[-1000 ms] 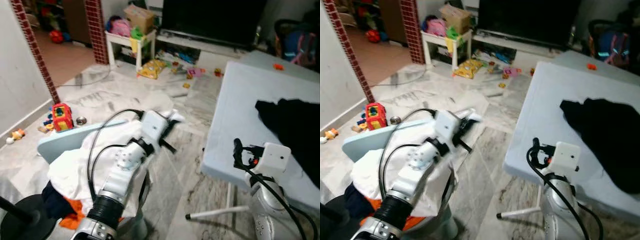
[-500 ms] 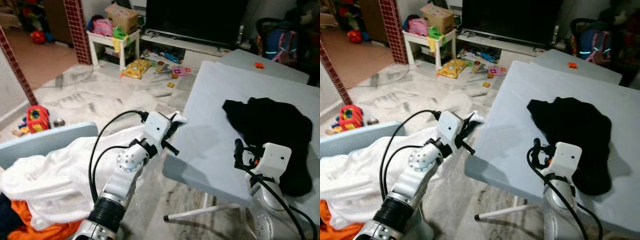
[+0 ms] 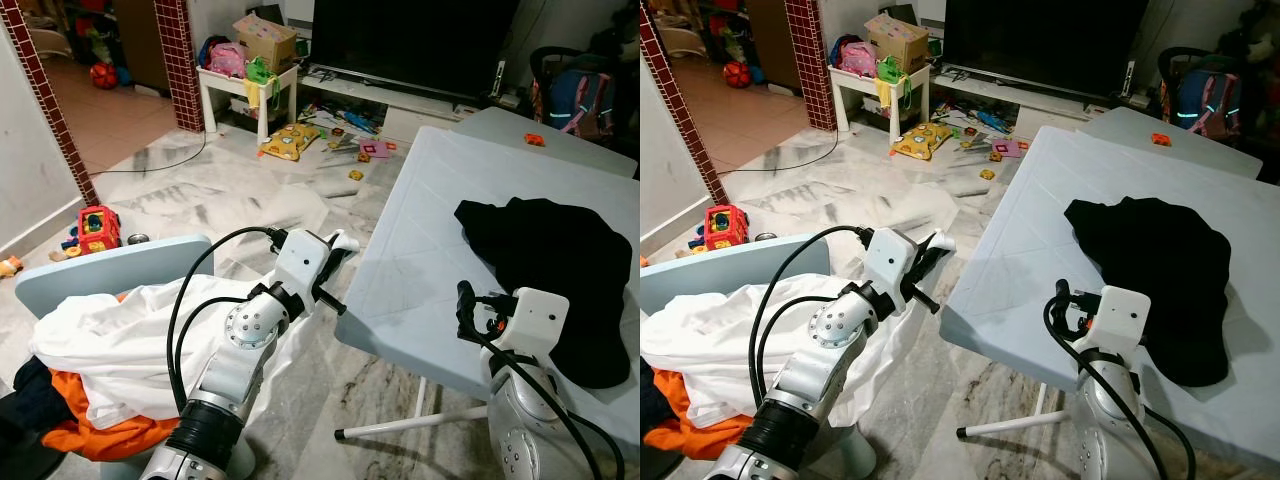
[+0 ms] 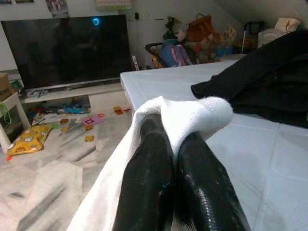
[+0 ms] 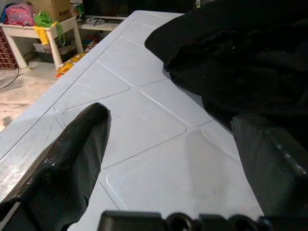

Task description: Hang hanger

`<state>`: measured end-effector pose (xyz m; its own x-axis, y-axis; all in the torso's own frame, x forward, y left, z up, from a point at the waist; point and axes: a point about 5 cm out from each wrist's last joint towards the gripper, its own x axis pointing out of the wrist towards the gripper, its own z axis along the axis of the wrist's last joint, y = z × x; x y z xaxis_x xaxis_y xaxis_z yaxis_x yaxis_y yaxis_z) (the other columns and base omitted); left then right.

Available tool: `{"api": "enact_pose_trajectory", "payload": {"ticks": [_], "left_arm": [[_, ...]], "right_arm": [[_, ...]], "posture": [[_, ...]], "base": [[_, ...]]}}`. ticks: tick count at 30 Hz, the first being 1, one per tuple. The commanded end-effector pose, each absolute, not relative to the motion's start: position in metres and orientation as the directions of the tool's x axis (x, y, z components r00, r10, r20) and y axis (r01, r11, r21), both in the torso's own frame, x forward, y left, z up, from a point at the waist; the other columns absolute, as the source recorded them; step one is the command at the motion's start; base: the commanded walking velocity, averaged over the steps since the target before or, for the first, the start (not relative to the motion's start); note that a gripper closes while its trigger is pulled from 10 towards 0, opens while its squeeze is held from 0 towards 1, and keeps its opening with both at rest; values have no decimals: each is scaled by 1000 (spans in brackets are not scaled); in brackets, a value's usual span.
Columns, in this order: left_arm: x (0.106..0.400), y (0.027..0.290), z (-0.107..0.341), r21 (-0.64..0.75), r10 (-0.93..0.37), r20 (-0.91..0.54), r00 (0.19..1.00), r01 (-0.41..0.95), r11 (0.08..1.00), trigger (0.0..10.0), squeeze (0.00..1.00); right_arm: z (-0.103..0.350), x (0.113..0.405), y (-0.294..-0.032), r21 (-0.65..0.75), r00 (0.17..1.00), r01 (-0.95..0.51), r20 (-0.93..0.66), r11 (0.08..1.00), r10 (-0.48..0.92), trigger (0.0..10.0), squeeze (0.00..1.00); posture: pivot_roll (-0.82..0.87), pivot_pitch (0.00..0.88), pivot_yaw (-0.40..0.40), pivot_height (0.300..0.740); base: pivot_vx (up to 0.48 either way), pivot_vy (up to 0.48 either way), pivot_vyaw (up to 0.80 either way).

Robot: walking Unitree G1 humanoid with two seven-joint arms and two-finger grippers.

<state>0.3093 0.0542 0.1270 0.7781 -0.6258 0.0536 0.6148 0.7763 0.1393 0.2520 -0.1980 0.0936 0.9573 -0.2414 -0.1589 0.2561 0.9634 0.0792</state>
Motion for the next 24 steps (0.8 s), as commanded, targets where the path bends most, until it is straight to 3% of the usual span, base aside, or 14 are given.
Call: {"api": "enact_pose_trajectory", "payload": {"ticks": [1, 24], "left_arm": [[308, 51, 131, 151, -637, 60, 769, 624, 767, 10000, 0], [309, 45, 130, 152, -657, 57, 752, 644, 750, 10000, 0]], "right_arm": [[96, 253, -200, 75, 957, 257, -155, 963, -244, 10000, 0], [99, 261, -200, 79, 961, 247, -144, 966, -234, 10000, 0]], "posture": [[36, 0, -101, 740], [41, 0, -102, 740]], "base": [[0, 0, 0], [-265, 0, 0]]}}
